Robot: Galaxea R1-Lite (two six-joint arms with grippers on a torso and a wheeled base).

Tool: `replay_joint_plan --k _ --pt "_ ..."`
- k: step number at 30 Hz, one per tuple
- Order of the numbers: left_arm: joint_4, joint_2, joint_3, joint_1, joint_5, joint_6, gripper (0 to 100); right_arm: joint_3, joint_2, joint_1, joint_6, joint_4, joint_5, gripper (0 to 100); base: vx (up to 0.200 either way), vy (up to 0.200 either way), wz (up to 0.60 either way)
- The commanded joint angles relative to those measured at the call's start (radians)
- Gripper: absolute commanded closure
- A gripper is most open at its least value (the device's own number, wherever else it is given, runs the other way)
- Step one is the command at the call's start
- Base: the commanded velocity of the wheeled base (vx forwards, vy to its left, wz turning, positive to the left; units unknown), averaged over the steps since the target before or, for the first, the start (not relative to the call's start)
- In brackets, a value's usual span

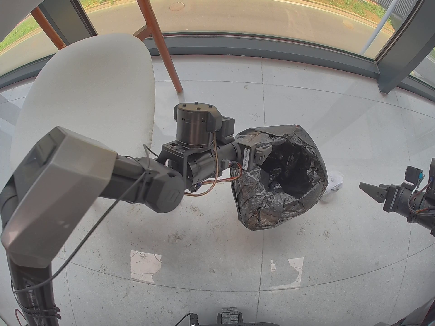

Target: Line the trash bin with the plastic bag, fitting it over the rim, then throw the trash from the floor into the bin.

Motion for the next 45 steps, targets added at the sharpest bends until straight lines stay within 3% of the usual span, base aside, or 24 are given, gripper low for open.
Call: replay_joint_plan --k 1,3,8,10,13,14,20,27,29,34,37,39,43,45 --pt "0.052 -0.271 0.174 -0.032 0.002 -0.022 0 0.028 0.032 -0.193 0.002 0.005 0.080 0 0.000 0.000 0.00" --pt "0.068 -0.384 0.250 -0.032 0.001 -0.036 0 0.062 0.053 -0.259 -0.001 0.008 0.134 0 0.000 0.000 0.00" --pt "0.143 -0.550 0.302 -0.054 -0.016 -0.085 0 0.091 0.151 -0.277 -0.018 -0.006 0.154 0 0.000 0.000 0.00" --pt "0.186 -0.614 0.283 -0.124 -0.007 -0.224 0 0.092 0.186 -0.270 -0.018 -0.044 0.154 0 0.000 0.000 0.00" --pt "0.190 -0.679 0.300 -0.134 0.009 -0.418 0 0.097 0.240 -0.234 -0.021 -0.099 0.152 0 0.000 0.000 0.00" --pt "0.192 -0.686 0.309 -0.134 0.009 -0.430 0 0.099 0.249 -0.224 -0.021 -0.109 0.151 0 0.000 0.000 0.00" --pt "0.189 -0.758 0.409 -0.077 0.032 -0.375 0 0.089 0.346 -0.147 -0.015 -0.196 0.143 0 0.000 -0.067 0.00" --pt "0.181 -0.784 0.412 -0.020 0.022 -0.359 0 0.040 0.567 -0.092 0.012 -0.326 0.142 0 0.000 -0.200 0.00" --pt "0.186 -0.814 0.420 -0.017 0.021 -0.333 0 -0.020 0.674 -0.090 0.028 -0.443 0.131 0 0.000 -0.200 0.00" --pt "0.186 -0.852 0.458 -0.017 0.019 -0.316 0 -0.142 0.806 -0.037 0.072 -0.586 0.053 0 0.000 -0.200 0.00" --pt "0.183 -0.858 0.452 -0.014 0.024 -0.286 0 -0.242 0.851 0.002 0.200 -0.578 -0.004 0 0.000 -0.133 0.00" --pt "0.189 -0.872 0.452 -0.012 0.032 -0.244 0 -0.297 0.895 0.025 0.230 -0.578 -0.039 0 0.000 0.000 0.00" --pt "0.192 -0.884 0.463 -0.002 0.050 -0.178 0 -0.380 0.952 0.055 0.232 -0.578 -0.084 0 0.000 0.000 0.00" --pt "0.189 -0.889 0.475 0.029 0.076 -0.167 0 -0.455 0.995 0.111 0.240 -0.555 -0.091 0 0.000 0.000 0.00"
